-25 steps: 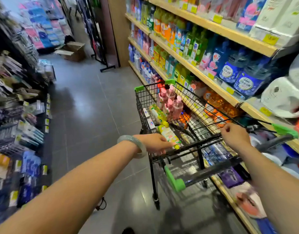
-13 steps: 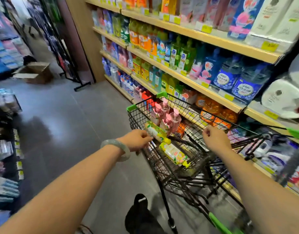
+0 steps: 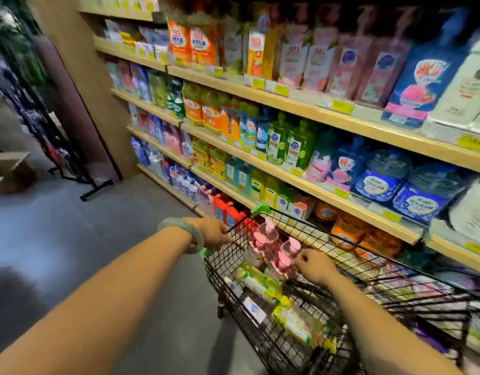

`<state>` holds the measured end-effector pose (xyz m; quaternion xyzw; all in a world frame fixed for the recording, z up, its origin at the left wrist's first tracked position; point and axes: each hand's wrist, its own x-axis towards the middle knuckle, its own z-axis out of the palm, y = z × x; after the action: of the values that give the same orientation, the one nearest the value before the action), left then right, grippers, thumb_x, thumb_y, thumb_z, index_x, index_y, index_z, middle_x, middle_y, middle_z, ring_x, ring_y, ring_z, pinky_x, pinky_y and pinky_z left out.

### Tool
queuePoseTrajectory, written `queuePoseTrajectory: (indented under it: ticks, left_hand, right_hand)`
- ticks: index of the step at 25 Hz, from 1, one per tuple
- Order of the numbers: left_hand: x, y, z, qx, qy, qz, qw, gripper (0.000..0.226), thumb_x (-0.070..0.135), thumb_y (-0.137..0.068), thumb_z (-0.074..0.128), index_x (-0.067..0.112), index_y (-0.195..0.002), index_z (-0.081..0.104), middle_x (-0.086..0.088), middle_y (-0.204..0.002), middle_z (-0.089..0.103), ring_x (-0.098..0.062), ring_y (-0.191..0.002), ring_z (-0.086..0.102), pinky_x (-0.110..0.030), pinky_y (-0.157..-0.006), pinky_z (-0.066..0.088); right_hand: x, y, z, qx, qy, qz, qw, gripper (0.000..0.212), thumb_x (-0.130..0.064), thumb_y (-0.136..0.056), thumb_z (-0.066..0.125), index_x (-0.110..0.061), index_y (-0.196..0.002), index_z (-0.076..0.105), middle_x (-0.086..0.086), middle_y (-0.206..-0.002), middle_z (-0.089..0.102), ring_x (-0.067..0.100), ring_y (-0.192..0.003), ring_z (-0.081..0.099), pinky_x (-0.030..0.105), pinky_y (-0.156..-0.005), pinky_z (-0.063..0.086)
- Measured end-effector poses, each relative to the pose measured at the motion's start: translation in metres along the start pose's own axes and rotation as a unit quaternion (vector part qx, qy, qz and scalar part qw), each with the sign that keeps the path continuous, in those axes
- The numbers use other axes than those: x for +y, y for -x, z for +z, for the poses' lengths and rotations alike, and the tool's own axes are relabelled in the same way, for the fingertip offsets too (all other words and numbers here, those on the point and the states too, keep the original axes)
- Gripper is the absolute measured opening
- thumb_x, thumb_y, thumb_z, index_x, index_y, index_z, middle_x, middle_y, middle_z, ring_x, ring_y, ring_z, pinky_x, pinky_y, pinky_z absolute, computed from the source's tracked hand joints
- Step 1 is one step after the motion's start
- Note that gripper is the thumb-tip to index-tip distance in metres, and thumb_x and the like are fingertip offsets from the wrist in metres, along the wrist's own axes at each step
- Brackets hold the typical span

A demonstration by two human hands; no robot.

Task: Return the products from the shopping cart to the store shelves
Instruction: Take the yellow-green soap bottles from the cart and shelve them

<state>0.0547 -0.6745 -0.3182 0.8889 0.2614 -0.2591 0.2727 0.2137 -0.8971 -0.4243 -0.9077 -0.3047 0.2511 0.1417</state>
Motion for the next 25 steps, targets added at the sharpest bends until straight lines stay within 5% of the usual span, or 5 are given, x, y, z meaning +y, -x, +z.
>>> queuePoseTrajectory:
  ticks: [8, 14, 18, 21, 25]
  left_hand:
    - [-0.011, -0.132, -0.049, -0.078, -0.206, 0.113, 0.969, 0.037, 0.032, -0.098, 0.044, 0.001, -0.111, 0.061, -0.014, -0.116, 0.064, -0.026, -0.097, 0.057, -0.03, -0.086, 0.043]
    - [0.012, -0.198, -0.048, -0.146, -0.317, 0.223, 0.91, 0.034, 0.032, -0.098, 0.043, 0.005, -0.106, 0.061, -0.018, -0.119, 0.062, -0.028, -0.097, 0.059, -0.026, -0.071, 0.041]
    - [0.044, -0.21, 0.011, -0.195, -0.357, 0.307, 0.86, 0.043, 0.039, -0.097, 0.038, 0.011, -0.128, 0.049, -0.018, -0.13, 0.053, -0.035, -0.116, 0.051, -0.041, -0.095, 0.041]
    - [0.052, -0.229, 0.069, -0.242, -0.367, 0.311, 0.843, 0.039, 0.037, -0.096, 0.039, 0.013, -0.124, 0.051, -0.015, -0.125, 0.058, -0.033, -0.111, 0.056, -0.037, -0.088, 0.044]
    - [0.049, -0.262, 0.123, -0.283, -0.341, 0.282, 0.851, 0.041, 0.028, -0.099, 0.039, 0.009, -0.134, 0.046, -0.017, -0.13, 0.055, -0.032, -0.113, 0.055, -0.033, -0.085, 0.043]
  right_hand:
    - [-0.018, -0.044, 0.026, 0.017, -0.116, 0.172, 0.978, 0.037, -0.025, -0.098, 0.042, -0.018, -0.062, 0.041, 0.005, -0.066, 0.044, 0.022, -0.067, 0.043, 0.033, -0.053, 0.025]
    - [-0.028, -0.016, 0.079, 0.031, -0.248, 0.345, 0.905, 0.026, -0.026, -0.097, 0.043, -0.011, -0.081, 0.057, 0.016, -0.091, 0.068, 0.034, -0.091, 0.063, 0.034, -0.068, 0.043]
    - [-0.018, 0.008, 0.108, 0.036, -0.292, 0.408, 0.864, 0.034, -0.037, -0.098, 0.044, -0.01, -0.099, 0.065, 0.02, -0.106, 0.066, 0.029, -0.1, 0.058, 0.032, -0.069, 0.033]
    - [0.006, 0.009, 0.134, 0.046, -0.345, 0.458, 0.818, 0.045, -0.045, -0.092, 0.046, -0.008, -0.108, 0.066, 0.016, -0.117, 0.066, 0.032, -0.109, 0.059, 0.032, -0.079, 0.042]
    - [0.047, -0.009, 0.168, 0.053, -0.432, 0.489, 0.756, 0.032, -0.034, -0.095, 0.05, -0.02, -0.068, 0.06, 0.017, -0.089, 0.068, 0.029, -0.087, 0.061, 0.04, -0.086, 0.049]
